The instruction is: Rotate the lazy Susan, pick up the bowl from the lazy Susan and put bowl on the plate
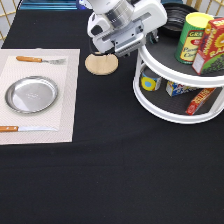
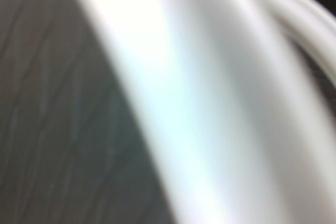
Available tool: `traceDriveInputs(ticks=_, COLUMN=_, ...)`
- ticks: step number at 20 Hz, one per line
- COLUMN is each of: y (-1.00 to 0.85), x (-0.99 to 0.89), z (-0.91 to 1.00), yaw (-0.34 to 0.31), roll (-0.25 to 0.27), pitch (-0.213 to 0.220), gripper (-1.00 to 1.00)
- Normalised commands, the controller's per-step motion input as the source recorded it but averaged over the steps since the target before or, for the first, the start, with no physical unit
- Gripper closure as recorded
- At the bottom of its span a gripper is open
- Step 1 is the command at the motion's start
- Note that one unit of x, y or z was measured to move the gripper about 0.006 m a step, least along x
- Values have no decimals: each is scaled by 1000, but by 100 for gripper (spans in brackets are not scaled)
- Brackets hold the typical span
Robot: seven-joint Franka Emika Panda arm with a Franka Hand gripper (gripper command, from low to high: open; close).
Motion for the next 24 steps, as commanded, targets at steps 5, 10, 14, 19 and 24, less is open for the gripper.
traceDriveInputs(ticks=5, y=410, x=775, z=220, yaw=23, roll=-119, pitch=38, gripper=-100)
traceDriveInputs(ticks=10, y=310, x=466, z=425, yaw=87, roll=-83, pitch=27, gripper=-100)
traceDriveInputs(ticks=14, y=-49, x=-111, z=906, yaw=14, roll=-99, pitch=-11, gripper=-100)
traceDriveInputs(ticks=19, y=-146, x=-457, z=988, yaw=-12, roll=-114, pitch=-46, gripper=-100)
traceDriveInputs(ticks=24, y=-2, x=-589, z=724, yaw=-29, roll=-221, pitch=-107, gripper=-100)
